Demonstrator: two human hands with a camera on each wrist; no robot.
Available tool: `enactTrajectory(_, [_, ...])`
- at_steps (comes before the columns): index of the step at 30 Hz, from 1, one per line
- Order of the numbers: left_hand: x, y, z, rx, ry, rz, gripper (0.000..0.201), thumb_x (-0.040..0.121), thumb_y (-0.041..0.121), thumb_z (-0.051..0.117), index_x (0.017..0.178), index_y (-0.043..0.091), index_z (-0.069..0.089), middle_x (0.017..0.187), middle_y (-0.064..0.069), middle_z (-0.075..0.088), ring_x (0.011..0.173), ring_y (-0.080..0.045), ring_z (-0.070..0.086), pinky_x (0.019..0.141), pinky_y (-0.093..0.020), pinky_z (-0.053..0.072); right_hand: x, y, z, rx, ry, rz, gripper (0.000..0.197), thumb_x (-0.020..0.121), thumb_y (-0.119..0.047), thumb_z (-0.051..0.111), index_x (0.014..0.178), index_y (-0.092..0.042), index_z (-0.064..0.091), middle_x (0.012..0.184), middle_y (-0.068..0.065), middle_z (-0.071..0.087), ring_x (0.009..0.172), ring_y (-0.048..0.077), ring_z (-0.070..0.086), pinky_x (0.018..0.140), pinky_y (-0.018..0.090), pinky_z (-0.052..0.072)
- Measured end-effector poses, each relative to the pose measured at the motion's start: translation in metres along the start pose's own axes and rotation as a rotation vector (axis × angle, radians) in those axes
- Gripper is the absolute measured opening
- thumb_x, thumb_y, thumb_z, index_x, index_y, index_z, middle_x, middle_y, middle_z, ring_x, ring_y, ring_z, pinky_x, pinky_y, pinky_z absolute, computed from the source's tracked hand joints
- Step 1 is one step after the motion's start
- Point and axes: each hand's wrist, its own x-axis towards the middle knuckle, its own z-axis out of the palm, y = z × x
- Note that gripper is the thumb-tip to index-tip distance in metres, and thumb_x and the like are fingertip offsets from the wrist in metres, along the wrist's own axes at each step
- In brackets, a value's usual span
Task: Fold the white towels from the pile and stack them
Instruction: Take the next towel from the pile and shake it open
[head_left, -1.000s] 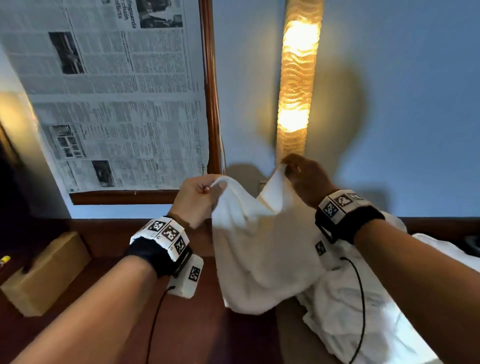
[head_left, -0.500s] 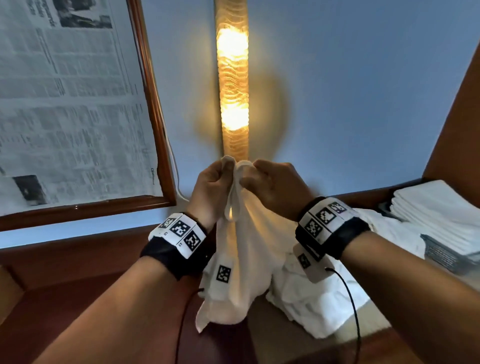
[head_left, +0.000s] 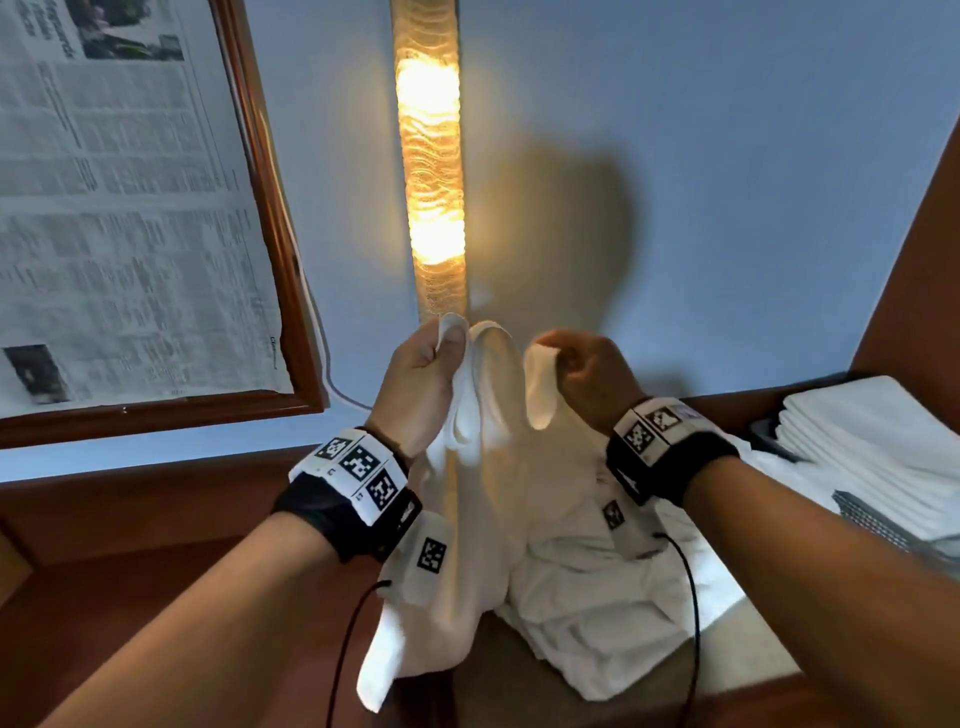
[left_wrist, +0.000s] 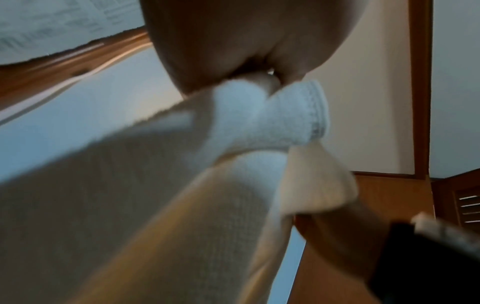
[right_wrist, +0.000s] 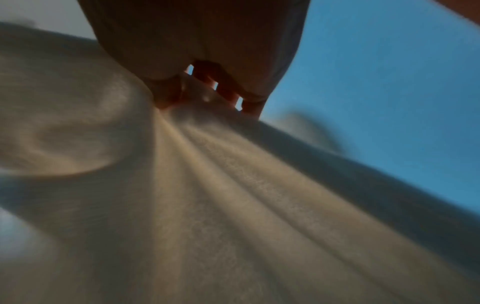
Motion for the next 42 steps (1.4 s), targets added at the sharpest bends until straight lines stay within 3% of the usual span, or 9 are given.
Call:
enactTrajectory(5, [-0.008, -0.001, 0.04, -0.143, 0.083, -0.078, 0.022, 0.105, 0.022, 0.049, 0.089, 0.019, 0.064, 0.082, -0.001, 0.067, 0.08, -0.019, 0.061, 0.077, -0.035, 0.047, 0.028, -0.051, -0.014, -0.11, -0.02, -0.171, 0.034, 0.084, -0.035, 0.054, 0.066, -0.009, 0.066, 0.06, 0.011, 0.058, 0.062, 0.026, 0.051, 0.062, 0.03, 0.043])
enactTrajectory(8, [-0.012, -0.002, 0.043, -0.057, 0.083, -0.067, 0.03, 0.104, 0.023, 0.051, 0.077, 0.016, 0.064, 0.074, -0.005, 0.062, 0.075, -0.021, 0.056, 0.074, -0.036, 0.042, 0.023, -0.052, -0.021, -0.174, -0.053, -0.212, 0.042, 0.087, -0.033, 0.055, 0.052, -0.015, 0.038, 0.052, 0.003, 0.029, 0.063, 0.023, 0.026, 0.056, 0.029, 0.029])
enactTrajectory(12, [-0.006, 0.009, 0.037, 0.022, 0.128, -0.007, 0.039, 0.105, 0.026, 0.049, 0.076, 0.0, 0.054, 0.072, -0.013, 0.055, 0.07, -0.022, 0.051, 0.069, -0.038, 0.04, 0.0, -0.031, -0.025, -0.11, -0.048, -0.305, 0.03, 0.088, -0.026, 0.067, 0.066, -0.018, 0.05, 0.055, -0.005, 0.042, 0.054, 0.023, 0.039, 0.054, 0.025, 0.031])
enactTrajectory(17, [0.0, 0.025, 0.017, 0.041, 0.167, 0.042, 0.037, 0.108, 0.019, 0.045, 0.082, -0.006, 0.053, 0.075, -0.013, 0.052, 0.07, -0.02, 0.049, 0.069, -0.035, 0.04, -0.037, 0.05, -0.022, -0.295, -0.182, -0.09, 0.023, 0.088, -0.02, 0.067, 0.067, -0.014, 0.06, 0.06, 0.0, 0.052, 0.062, 0.027, 0.051, 0.063, 0.03, 0.035])
enactTrajectory(21, [-0.007, 0.029, 0.008, 0.083, 0.054, -0.02, 0.053, 0.103, 0.037, 0.046, 0.091, -0.013, 0.052, 0.081, -0.014, 0.052, 0.075, -0.023, 0.047, 0.073, -0.039, 0.037, -0.054, 0.096, -0.024, -0.211, -0.14, 0.239, 0.012, 0.091, -0.023, 0.066, 0.089, -0.014, 0.074, 0.082, 0.006, 0.068, 0.079, 0.028, 0.062, 0.075, 0.036, 0.047])
enactTrajectory(26, [-0.029, 0.028, 0.007, -0.026, 0.057, -0.139, 0.029, 0.108, 0.013, 0.04, 0.091, 0.004, 0.06, 0.084, -0.013, 0.062, 0.081, -0.022, 0.059, 0.078, -0.034, 0.047, -0.024, 0.007, -0.012, -0.04, 0.0, 0.027, 0.028, 0.076, -0.014, 0.052, 0.094, -0.019, 0.072, 0.091, 0.008, 0.073, 0.088, 0.029, 0.069, 0.081, 0.041, 0.054])
enactTrajectory(31, [-0.046, 0.044, 0.0, -0.075, 0.073, -0.156, 0.028, 0.104, 0.023, 0.049, 0.081, 0.014, 0.061, 0.075, -0.002, 0.065, 0.072, -0.013, 0.063, 0.075, -0.03, 0.054, -0.006, -0.097, 0.002, -0.168, -0.019, -0.159, 0.013, 0.09, -0.024, 0.056, 0.086, -0.019, 0.066, 0.078, 0.006, 0.069, 0.074, 0.03, 0.063, 0.07, 0.035, 0.05])
enactTrajectory(36, [-0.054, 0.066, -0.033, 0.105, 0.037, -0.024, 0.043, 0.106, 0.044, 0.039, 0.079, 0.018, 0.058, 0.077, -0.004, 0.064, 0.072, -0.015, 0.062, 0.073, -0.033, 0.05, -0.037, -0.127, 0.005, -0.217, -0.052, -0.247, 0.029, 0.088, -0.04, 0.048, 0.072, -0.017, 0.047, 0.063, -0.001, 0.053, 0.058, 0.023, 0.043, 0.059, 0.028, 0.032])
enactTrajectory(42, [-0.092, 0.083, -0.106, 0.079, 0.042, 0.014, 0.03, 0.106, 0.036, 0.044, 0.085, 0.027, 0.063, 0.081, 0.007, 0.065, 0.08, -0.012, 0.062, 0.09, -0.044, 0.051, -0.112, -0.131, 0.054, -0.366, -0.066, -0.323, 0.035, 0.09, -0.041, 0.05, 0.086, -0.01, 0.065, 0.071, 0.004, 0.064, 0.061, 0.023, 0.056, 0.059, 0.025, 0.034])
